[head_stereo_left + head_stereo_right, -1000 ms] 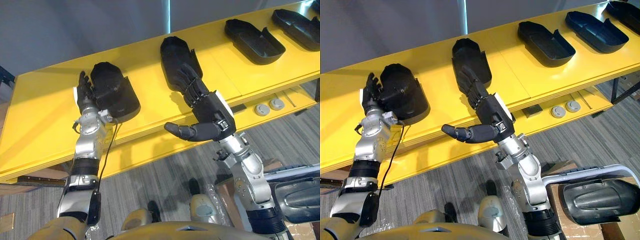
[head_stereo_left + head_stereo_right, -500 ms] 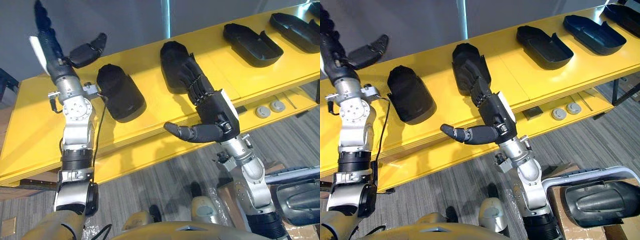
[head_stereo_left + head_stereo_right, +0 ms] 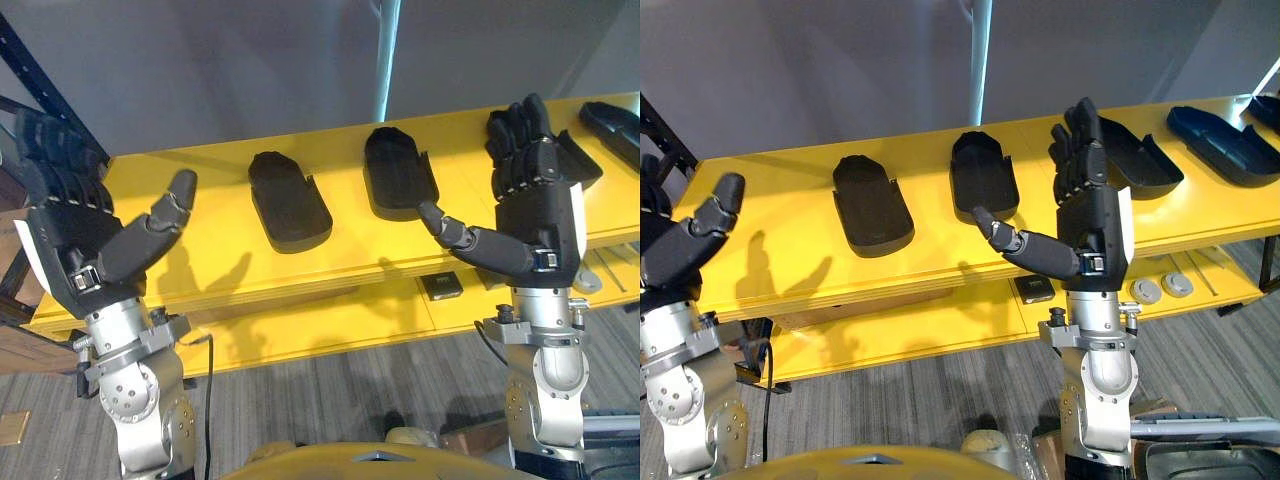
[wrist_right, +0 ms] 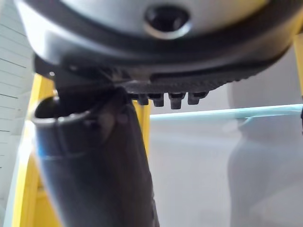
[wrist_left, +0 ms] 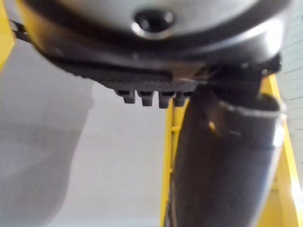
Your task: Walk over and take three plastic housings, then place them on the shelf
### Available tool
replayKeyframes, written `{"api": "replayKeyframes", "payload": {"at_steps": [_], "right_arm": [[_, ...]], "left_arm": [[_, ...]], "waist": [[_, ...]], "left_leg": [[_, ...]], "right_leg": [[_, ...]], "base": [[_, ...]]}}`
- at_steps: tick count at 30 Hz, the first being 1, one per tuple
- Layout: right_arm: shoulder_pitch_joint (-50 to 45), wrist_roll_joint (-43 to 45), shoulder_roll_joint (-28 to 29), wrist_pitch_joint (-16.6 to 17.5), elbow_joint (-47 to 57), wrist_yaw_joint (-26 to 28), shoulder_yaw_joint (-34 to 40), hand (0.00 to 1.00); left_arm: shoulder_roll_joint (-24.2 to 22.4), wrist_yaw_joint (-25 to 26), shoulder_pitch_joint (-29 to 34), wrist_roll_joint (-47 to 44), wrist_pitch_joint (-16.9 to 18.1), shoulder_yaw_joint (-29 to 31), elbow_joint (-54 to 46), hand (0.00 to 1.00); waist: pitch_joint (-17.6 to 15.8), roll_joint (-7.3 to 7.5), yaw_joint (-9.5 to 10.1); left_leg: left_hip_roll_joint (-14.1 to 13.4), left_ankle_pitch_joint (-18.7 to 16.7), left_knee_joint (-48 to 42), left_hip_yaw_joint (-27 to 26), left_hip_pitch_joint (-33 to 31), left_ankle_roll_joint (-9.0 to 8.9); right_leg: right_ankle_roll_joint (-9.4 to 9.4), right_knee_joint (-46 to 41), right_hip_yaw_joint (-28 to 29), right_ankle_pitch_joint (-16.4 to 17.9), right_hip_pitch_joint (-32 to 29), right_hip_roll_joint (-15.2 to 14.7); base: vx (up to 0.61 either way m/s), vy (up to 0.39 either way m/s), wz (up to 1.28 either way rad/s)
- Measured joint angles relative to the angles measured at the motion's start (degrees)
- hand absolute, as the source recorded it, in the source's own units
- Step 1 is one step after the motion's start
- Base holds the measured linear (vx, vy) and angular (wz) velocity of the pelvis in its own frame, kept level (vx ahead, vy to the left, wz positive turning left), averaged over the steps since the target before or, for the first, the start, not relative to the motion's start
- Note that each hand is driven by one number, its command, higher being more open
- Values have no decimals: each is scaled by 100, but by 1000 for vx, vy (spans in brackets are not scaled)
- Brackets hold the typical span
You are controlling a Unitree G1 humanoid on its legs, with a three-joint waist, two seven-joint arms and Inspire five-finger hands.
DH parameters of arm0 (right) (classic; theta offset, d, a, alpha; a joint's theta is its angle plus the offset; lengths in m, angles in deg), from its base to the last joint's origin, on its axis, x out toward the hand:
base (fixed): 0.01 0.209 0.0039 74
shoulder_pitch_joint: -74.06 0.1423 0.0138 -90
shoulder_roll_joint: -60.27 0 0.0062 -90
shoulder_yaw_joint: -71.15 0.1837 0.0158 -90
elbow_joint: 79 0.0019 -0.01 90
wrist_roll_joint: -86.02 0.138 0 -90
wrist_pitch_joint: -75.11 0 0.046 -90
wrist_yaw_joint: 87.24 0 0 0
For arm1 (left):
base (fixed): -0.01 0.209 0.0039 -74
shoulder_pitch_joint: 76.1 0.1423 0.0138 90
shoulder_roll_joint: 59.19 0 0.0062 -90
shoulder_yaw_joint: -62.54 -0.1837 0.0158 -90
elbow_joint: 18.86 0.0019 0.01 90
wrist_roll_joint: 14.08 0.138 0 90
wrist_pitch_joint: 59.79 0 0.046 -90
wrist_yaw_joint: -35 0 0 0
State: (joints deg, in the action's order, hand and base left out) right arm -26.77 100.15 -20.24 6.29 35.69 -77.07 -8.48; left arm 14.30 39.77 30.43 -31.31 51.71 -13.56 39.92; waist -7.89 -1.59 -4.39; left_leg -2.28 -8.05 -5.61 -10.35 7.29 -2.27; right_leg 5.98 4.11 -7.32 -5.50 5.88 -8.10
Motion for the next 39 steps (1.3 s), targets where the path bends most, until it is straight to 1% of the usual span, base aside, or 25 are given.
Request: {"api": "replayKeyframes", "payload": {"at_steps": [2,3,9,13,16,19,21,24,27,28,31,35,36,39], "right_arm": [[-55,85,104,96,0,-45,111,100],[-67,83,200,174,0,-203,251,100],[-67,83,200,174,-2,-182,251,100],[-68,62,200,174,-54,-51,237,100],[-68,-59,175,174,-245,148,114,100],[-65,-421,71,171,-462,447,-160,100],[-57,-706,-243,157,-488,813,-430,100],[73,-705,-461,52,-507,1082,-746,100],[185,-702,-498,48,-622,1065,-812,100],[267,-702,-498,46,-724,1000,-841,100],[301,-702,-499,46,-787,827,-907,100],[353,-711,-481,42,-936,261,-1174,100],[360,-711,-476,32,-938,224,-1189,100],[467,-706,-476,-201,-953,193,-1224,100]], "left_arm": [[-11,-257,132,-153,7,3,0,100],[-23,-1071,211,-767,212,18,-87,100],[-23,-1071,210,-766,212,13,-86,100],[-23,-1072,209,-767,212,2,-69,100],[-20,-1111,198,-766,198,-9,-3,100],[4,-1178,187,-764,127,-107,177,100],[42,-1276,189,-757,-77,-210,272,100],[84,-1384,186,-748,-200,-254,358,100],[138,-1419,185,-746,-287,-254,379,100],[155,-1416,185,-738,-287,-261,390,100],[175,-1378,155,-712,-287,-345,402,100],[299,-1232,96,-688,-292,-621,521,100],[300,-1228,97,-688,-292,-637,537,100],[302,-1227,93,-770,-305,-651,689,100]], "waist": [[52,69,17],[176,319,253],[175,323,243],[174,323,242],[168,323,241],[155,327,253],[135,343,273],[111,364,279],[106,372,289],[101,379,299],[100,378,322],[96,374,332],[94,371,331],[62,333,322]], "left_leg": [[0,18,2,59,-96,-25],[-6,94,-16,271,-280,-15],[-6,95,-25,269,-280,-15],[-6,96,-36,264,-276,-14],[-5,96,-31,251,-260,-14],[-1,91,-13,265,-256,-24],[8,108,41,294,-272,-39],[10,169,127,334,-283,-61],[18,208,190,381,-282,-58],[19,233,195,385,-283,-21],[18,234,200,398,-283,-19],[19,232,207,393,-278,-17],[19,231,207,393,-278,-19],[17,221,200,386,-276,-34]], "right_leg": [[-1,1,-76,3,-49,-5],[-5,-6,-341,1,-90,-45],[-5,-7,-337,1,-90,-45],[-6,-16,-323,0,-88,-45],[-7,-41,-277,1,-89,-45],[-15,-75,-272,12,-95,-49],[-22,-113,-310,34,-131,-60],[-25,-118,-357,37,-153,-61],[-25,-120,-394,39,-153,-65],[-24,-121,-398,38,-153,-66],[-24,-147,-397,38,-160,-68],[-24,-205,-357,37,-192,-73],[-24,-205,-357,37,-193,-74],[-24,-205,-349,37,-194,-71]], "base": [[-23,-24,17],[-14,-11,8],[0,0,0],[0,0,0],[0,0,-2],[0,0,2],[0,0,9],[1,-3,10],[12,5,9],[12,11,5],[7,15,4],[0,0,0],[0,0,0],[-11,-3,-1]]}}
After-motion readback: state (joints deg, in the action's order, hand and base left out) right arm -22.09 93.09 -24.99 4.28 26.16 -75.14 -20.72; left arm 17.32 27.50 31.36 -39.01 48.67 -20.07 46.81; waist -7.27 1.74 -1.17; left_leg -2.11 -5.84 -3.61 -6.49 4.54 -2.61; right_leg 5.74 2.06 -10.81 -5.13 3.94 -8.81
